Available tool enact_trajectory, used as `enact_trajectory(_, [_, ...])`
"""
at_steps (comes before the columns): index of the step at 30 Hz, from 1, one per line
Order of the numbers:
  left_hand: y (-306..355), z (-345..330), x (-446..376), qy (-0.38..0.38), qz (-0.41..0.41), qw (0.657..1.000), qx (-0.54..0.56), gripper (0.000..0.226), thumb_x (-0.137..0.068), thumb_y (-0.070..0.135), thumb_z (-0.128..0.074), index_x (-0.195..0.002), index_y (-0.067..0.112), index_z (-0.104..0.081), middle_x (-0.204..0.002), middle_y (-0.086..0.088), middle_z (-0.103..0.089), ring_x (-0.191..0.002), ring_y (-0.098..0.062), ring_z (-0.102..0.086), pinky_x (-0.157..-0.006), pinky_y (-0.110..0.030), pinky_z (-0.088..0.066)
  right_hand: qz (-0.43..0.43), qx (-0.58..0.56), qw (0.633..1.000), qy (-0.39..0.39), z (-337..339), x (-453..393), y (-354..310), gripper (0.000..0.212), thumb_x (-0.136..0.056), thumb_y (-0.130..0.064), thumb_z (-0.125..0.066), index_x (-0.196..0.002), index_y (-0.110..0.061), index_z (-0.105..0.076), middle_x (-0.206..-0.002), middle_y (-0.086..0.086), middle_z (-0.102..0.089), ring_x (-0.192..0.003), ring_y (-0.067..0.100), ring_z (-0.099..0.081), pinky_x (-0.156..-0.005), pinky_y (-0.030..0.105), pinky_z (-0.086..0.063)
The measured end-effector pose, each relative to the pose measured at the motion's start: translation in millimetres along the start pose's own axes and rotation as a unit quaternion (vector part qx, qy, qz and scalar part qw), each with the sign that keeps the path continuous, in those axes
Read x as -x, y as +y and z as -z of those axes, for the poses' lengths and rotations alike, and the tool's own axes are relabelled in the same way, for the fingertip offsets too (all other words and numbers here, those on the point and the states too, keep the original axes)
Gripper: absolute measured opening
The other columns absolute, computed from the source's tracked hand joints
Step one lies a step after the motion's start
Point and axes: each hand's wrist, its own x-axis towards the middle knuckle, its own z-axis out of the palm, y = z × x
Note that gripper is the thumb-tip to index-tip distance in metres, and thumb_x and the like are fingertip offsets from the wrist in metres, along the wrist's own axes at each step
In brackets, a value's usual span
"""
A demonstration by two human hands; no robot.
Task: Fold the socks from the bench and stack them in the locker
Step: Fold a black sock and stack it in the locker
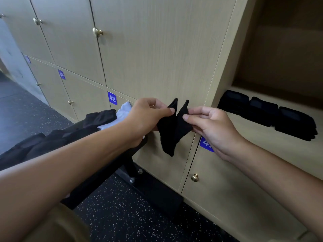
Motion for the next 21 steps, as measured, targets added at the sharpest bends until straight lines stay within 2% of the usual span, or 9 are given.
enact_trajectory(3, [-3,2,-3,0.023,0.013,1.0,-0.002,0.015,-0.092,0.016,-0.076,-0.087,0.006,-0.065,-0.058,0.006,-0.065,-0.054,-0.008,-0.062,-0.055,-0.018,-0.051,0.007,0.024,1.0,0.001,-2,2,1,0.02,-0.089,-0.004,-0.073,-0.109,-0.001,-0.069,-0.101,0.02,-0.076,-0.083,0.014,-0.075,-0.067,0.015,-0.054])
enact_trajectory(5, [-3,2,-3,0.016,0.019,1.0,0.005,0.016,-0.091,0.016,-0.076,-0.088,0.005,-0.065,-0.059,0.004,-0.064,-0.057,-0.011,-0.063,-0.058,-0.021,-0.052,0.015,0.046,0.999,-0.003,-4,3,2,0.02,-0.089,-0.005,-0.074,-0.109,-0.002,-0.07,-0.101,0.02,-0.075,-0.08,0.013,-0.075,-0.066,0.015,-0.054])
enact_trajectory(7, [-2,0,-1,0.002,0.02,1.0,0.023,0.016,-0.093,0.014,-0.075,-0.092,0.003,-0.064,-0.058,0.004,-0.064,-0.054,-0.009,-0.063,-0.055,-0.018,-0.051,0.023,0.05,0.998,-0.009,-6,4,3,0.019,-0.089,-0.006,-0.074,-0.108,-0.002,-0.07,-0.102,0.022,-0.074,-0.078,0.012,-0.074,-0.066,0.015,-0.053])
enact_trajectory(10, [1,-4,4,-0.014,0.014,0.999,0.049,0.016,-0.096,0.014,-0.071,-0.095,0.002,-0.061,-0.054,0.006,-0.063,-0.049,-0.006,-0.062,-0.051,-0.015,-0.05,0.029,0.025,0.999,-0.028,-8,5,3,0.014,-0.095,-0.01,-0.069,-0.105,-0.001,-0.071,-0.1,0.021,-0.076,-0.086,0.018,-0.076,-0.076,0.022,-0.058])
enact_trajectory(13, [6,-5,8,-0.033,0.009,0.996,0.081,0.022,-0.096,0.022,-0.071,-0.097,0.005,-0.057,-0.057,0.006,-0.064,-0.049,-0.008,-0.063,-0.052,-0.016,-0.051,0.034,0.004,0.998,-0.06,-6,6,-1,0.024,-0.103,-0.02,-0.057,-0.108,-0.001,-0.073,-0.101,0.015,-0.077,-0.095,0.026,-0.075,-0.088,0.034,-0.06])
enact_trajectory(15, [8,-5,9,-0.035,0.009,0.996,0.075,0.027,-0.093,0.026,-0.074,-0.096,0.005,-0.057,-0.055,0.008,-0.062,-0.048,-0.006,-0.061,-0.051,-0.015,-0.05,0.03,0.004,0.997,-0.067,-4,8,-4,0.031,-0.105,-0.026,-0.052,-0.109,-0.004,-0.074,-0.103,0.014,-0.077,-0.099,0.028,-0.074,-0.089,0.036,-0.06])
enact_trajectory(18, [8,-7,9,-0.031,0.016,0.997,0.065,0.021,-0.091,0.018,-0.077,-0.093,0.006,-0.06,-0.056,0.006,-0.059,-0.046,-0.004,-0.057,-0.049,-0.015,-0.047,0.03,0.025,0.997,-0.062,2,13,-6,0.034,-0.105,-0.031,-0.05,-0.107,-0.008,-0.076,-0.102,0.011,-0.077,-0.101,0.027,-0.073,-0.086,0.034,-0.06])
enact_trajectory(21, [6,-7,8,-0.054,0.039,0.993,0.095,0.014,-0.094,0.008,-0.071,-0.088,0.009,-0.059,-0.066,0.0,-0.062,-0.051,-0.008,-0.062,-0.052,-0.017,-0.051,0.051,0.068,0.995,-0.044,7,20,-6,0.027,-0.103,-0.028,-0.055,-0.106,-0.012,-0.076,-0.101,0.006,-0.078,-0.1,0.023,-0.073,-0.085,0.031,-0.06])
